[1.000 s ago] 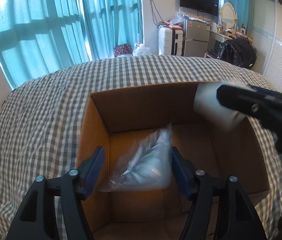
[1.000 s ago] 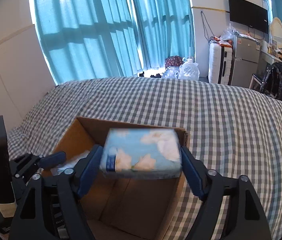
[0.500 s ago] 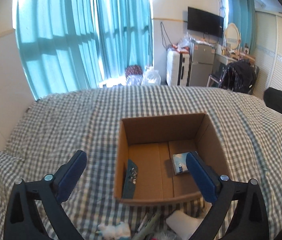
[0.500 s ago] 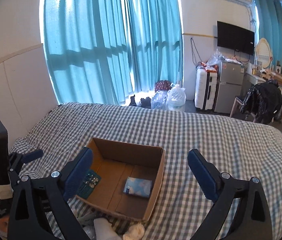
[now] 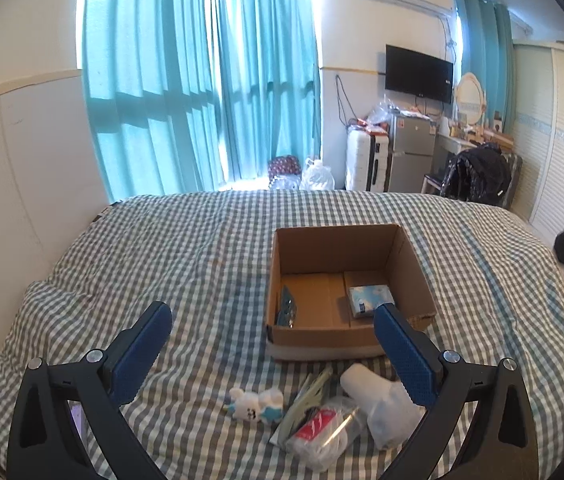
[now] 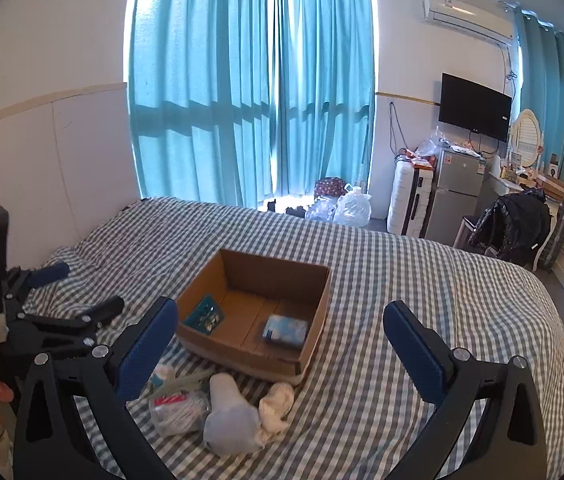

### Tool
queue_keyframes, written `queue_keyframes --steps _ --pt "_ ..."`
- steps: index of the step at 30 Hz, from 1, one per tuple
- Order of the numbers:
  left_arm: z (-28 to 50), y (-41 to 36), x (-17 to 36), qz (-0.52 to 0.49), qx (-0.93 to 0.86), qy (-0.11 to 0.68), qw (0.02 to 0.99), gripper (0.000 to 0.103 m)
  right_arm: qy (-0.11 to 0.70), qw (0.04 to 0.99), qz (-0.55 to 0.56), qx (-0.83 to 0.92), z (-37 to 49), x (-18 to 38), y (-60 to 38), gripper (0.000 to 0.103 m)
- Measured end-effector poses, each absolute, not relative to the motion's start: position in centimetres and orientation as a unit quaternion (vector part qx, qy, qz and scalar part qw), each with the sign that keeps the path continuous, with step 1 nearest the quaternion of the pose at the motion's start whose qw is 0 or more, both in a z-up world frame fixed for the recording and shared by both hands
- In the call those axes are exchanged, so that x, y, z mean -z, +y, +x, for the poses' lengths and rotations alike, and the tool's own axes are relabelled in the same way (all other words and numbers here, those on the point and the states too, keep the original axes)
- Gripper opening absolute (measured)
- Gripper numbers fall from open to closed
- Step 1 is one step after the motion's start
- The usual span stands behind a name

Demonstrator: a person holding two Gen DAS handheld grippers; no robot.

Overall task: Organize objects
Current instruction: 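Grasp the white sock with right tool while left tool grasps the clear swab jar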

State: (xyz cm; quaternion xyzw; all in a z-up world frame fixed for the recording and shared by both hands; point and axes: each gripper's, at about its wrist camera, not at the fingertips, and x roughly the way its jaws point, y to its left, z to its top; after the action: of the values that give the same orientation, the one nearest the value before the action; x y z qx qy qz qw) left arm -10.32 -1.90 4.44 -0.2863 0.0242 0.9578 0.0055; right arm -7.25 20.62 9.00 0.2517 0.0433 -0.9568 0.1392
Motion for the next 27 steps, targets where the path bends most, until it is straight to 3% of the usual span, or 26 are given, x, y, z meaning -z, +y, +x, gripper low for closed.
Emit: queue_keyframes --steps 11,22,24,27 --pt "-6.9 -3.3 3.9 -0.325 -0.944 0.018 -0.049 0.103 0.018 0.155 0.345 0.925 -6.8 2.3 19.0 0.103" --pt "-8.0 -2.3 12.3 -0.396 -0.917 0.052 -0.013 0.103 0.017 0.171 0.437 0.883 -10.6 10.9 16.7 0.102" --pt "-8.1 -2.2 12.8 -0.398 -0.916 0.042 0.008 0.103 0.011 0.177 0.448 0.876 -11.0 11.7 16.6 0.099" --pt "-8.3 -1.4 13.5 -0.408 -0.912 0.048 0.027 0.103 0.017 0.191 0.471 0.861 -11.4 13.3 16.1 0.082"
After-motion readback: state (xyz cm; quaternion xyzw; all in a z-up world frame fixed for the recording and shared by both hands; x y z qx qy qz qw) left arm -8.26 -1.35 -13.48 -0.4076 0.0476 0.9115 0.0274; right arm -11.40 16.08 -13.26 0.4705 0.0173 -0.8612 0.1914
